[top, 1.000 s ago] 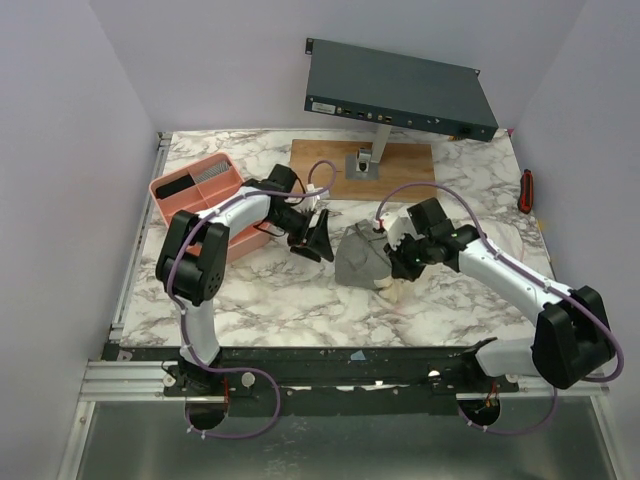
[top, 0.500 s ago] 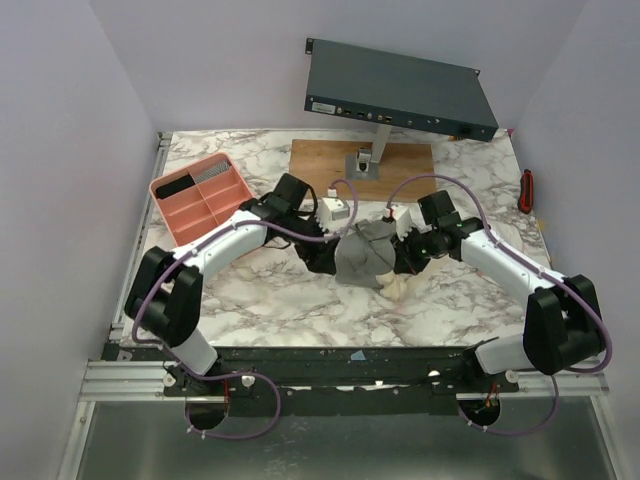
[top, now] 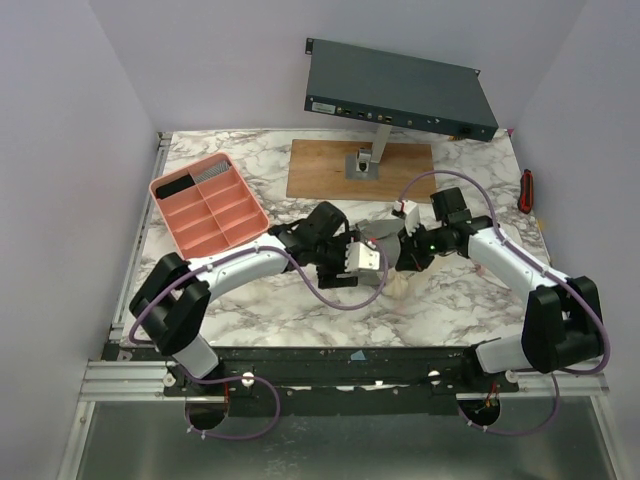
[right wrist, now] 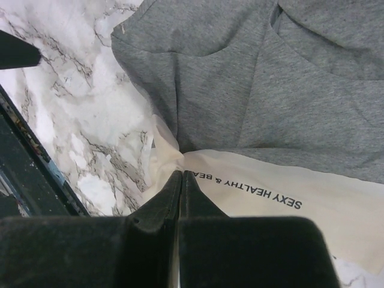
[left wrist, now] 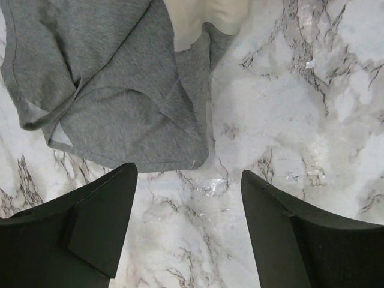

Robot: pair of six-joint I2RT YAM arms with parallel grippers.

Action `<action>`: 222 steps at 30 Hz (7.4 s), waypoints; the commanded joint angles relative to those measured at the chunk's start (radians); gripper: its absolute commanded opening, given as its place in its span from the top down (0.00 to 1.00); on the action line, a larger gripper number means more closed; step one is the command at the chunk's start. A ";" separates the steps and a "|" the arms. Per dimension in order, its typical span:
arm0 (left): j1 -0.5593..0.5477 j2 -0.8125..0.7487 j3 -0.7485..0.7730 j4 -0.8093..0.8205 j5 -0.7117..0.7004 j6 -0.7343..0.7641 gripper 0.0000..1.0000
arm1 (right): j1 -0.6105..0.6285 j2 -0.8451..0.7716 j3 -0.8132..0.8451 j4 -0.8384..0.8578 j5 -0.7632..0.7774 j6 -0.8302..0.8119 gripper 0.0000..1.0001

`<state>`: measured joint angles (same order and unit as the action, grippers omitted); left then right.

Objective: Roll the underwear
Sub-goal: Flatten out the underwear at the center of the board, then fold the underwear at the center of the board.

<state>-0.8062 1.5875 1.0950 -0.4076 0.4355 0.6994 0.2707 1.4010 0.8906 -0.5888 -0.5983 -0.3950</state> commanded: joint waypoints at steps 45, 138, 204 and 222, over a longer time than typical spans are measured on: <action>-0.039 0.103 0.313 -0.273 -0.258 -0.070 1.00 | -0.074 -0.028 0.244 -0.216 -0.176 -0.088 0.99; -0.259 -0.021 0.087 -0.417 -0.339 -0.209 1.00 | -0.008 -0.268 -0.069 -0.240 0.008 -0.239 0.99; 0.291 0.791 0.956 -0.756 0.398 -0.580 1.00 | 0.273 0.068 -0.023 0.250 0.174 0.075 0.47; 0.289 0.764 0.933 -0.736 0.378 -0.595 1.00 | 0.274 0.124 -0.042 0.276 0.106 0.185 0.50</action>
<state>-0.5125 2.3905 2.0254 -1.1503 0.7994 0.1169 0.5396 1.4975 0.8463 -0.3378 -0.4831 -0.2356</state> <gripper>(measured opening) 0.006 0.501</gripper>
